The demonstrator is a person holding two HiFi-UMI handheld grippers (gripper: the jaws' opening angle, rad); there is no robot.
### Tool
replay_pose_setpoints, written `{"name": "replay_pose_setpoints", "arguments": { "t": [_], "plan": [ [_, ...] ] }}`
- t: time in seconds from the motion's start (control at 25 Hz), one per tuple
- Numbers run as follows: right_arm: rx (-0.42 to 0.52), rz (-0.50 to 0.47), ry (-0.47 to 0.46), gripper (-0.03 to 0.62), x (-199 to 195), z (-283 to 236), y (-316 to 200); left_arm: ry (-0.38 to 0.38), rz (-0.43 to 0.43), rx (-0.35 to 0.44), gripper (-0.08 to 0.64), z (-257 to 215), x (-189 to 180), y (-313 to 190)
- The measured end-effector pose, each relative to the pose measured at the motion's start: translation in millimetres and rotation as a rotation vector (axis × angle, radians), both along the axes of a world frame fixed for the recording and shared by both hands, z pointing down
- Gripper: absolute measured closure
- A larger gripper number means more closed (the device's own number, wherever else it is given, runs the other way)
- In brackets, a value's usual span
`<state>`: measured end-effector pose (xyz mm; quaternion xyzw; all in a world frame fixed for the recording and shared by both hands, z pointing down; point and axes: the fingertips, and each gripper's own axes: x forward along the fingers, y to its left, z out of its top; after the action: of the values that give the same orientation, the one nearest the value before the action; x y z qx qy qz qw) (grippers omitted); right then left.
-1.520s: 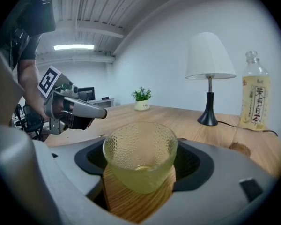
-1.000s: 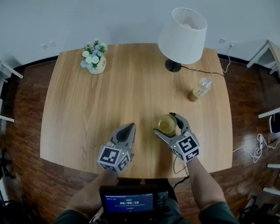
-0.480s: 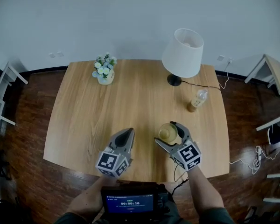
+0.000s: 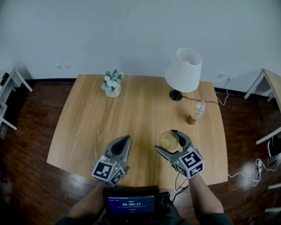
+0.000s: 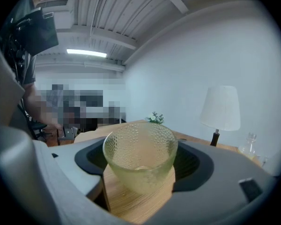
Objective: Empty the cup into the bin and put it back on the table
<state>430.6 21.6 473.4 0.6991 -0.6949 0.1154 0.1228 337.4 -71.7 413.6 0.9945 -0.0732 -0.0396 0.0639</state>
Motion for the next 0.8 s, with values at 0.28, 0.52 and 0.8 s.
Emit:
{"name": "replay_pose_setpoints", "arguments": {
  "t": [0.28, 0.52, 0.8],
  "plan": [
    [0.021, 0.010, -0.011, 0.192, -6.7, -35.3, 1.2, 0.074, 0.005, 0.083, 0.563, -36.8, -24.5, -6.1],
    [0.022, -0.008, -0.019, 0.192, -12.7, -51.5, -2.6, 0.130, -0.010, 0.109, 0.563, -53.5, -34.2, -8.7],
    [0.021, -0.062, -0.030, 0.193, -25.0, -64.3, -9.5, 0.152, -0.068, 0.124, 0.563, -67.5, -52.0, -14.4]
  ]
}}
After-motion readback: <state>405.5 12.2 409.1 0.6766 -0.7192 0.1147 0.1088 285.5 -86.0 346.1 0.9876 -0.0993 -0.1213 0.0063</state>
